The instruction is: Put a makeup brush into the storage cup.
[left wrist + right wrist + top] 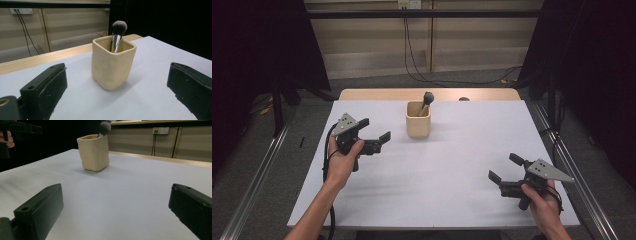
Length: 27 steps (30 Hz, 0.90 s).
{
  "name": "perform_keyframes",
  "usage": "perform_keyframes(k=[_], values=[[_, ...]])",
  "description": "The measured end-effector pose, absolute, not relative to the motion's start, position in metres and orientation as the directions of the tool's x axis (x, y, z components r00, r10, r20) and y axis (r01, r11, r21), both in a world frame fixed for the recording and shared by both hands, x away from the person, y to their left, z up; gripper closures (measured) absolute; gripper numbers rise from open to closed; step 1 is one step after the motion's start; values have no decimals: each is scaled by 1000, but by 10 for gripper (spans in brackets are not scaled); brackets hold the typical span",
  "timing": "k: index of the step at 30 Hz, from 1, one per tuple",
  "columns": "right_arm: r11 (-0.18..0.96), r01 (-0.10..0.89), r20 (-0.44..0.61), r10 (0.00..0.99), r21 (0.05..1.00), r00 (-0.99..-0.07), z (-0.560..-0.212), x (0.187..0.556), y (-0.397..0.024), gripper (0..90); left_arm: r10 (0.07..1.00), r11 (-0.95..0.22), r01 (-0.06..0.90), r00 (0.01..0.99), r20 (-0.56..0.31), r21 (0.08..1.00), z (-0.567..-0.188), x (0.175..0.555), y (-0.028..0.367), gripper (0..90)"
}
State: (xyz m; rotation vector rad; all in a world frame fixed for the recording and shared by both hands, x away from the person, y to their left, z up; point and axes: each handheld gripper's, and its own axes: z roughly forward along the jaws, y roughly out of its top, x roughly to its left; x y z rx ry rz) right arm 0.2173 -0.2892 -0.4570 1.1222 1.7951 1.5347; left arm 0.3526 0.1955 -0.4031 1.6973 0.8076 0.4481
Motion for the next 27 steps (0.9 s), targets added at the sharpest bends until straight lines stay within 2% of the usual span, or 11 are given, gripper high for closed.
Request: perform_keyframes(k=[27], values=[[17,254,121,847,967,-518,-457,216,-290,0,751,-137,284,655,-88,949,-416,311,233,25]])
